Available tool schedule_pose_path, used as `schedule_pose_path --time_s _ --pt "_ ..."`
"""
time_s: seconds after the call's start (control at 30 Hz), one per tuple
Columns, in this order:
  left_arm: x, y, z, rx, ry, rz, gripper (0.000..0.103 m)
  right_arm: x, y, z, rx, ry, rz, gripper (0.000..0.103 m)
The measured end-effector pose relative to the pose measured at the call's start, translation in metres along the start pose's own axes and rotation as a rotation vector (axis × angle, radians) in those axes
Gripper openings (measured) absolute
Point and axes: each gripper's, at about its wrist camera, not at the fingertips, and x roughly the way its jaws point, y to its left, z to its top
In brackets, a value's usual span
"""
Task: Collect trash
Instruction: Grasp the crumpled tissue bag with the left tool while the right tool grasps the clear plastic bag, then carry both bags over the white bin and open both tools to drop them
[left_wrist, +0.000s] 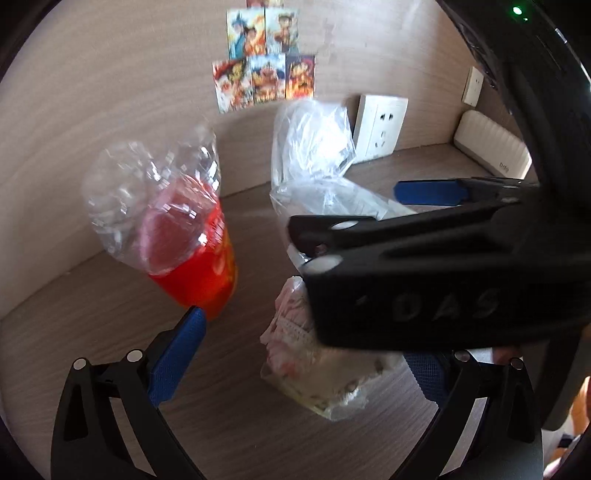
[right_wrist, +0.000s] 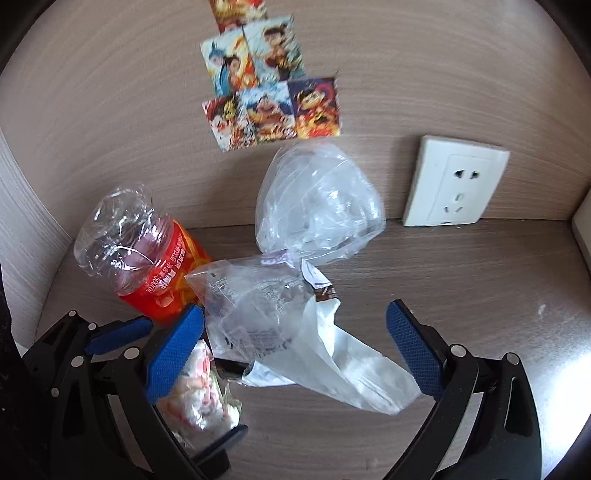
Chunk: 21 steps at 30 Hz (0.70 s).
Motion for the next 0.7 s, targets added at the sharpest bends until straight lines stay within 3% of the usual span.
schedule_pose_path --time_s 0.1,0.17,0.2,0.23,0.27,0.3,0.4,0.7 --pt "0.008 0.0 0.0 0.001 0.033 -0.029 0.097 0.014 0.001 0.0 -0.003 0.03 -0.027 0.098" --pt "0.008 -0.002 0.002 0.026 0.022 -0.023 0.077 0.02 -0.002 -0.003 0.011 0.04 -0.03 0.095" --pt "0.009 -0.006 0.004 0.038 0.02 -0.013 0.072 0.019 -0.002 -0.003 0.004 0.02 -0.05 0.082" --pt "0.01 -0.009 0.006 0.05 0.017 0.003 0.062 0.019 -0.002 -0.003 -0.013 0.016 -0.065 0.074" --pt "0.012 -0.012 0.007 0.062 0.015 0.007 0.06 0.017 -0.004 -0.003 -0.007 0.02 -0.054 0.07" --pt "0.012 -0.014 0.007 0.069 0.014 0.01 0.059 0.015 -0.007 -0.003 0.006 0.022 -0.046 0.063" --pt "0.009 -0.019 0.004 0.063 0.014 -0.011 0.058 0.002 -0.023 -0.005 0.042 0.006 -0.071 0.057" --pt "-0.019 -0.044 -0.004 0.082 -0.009 -0.078 0.058 -0.077 -0.062 -0.044 0.19 -0.04 -0.109 0.056"
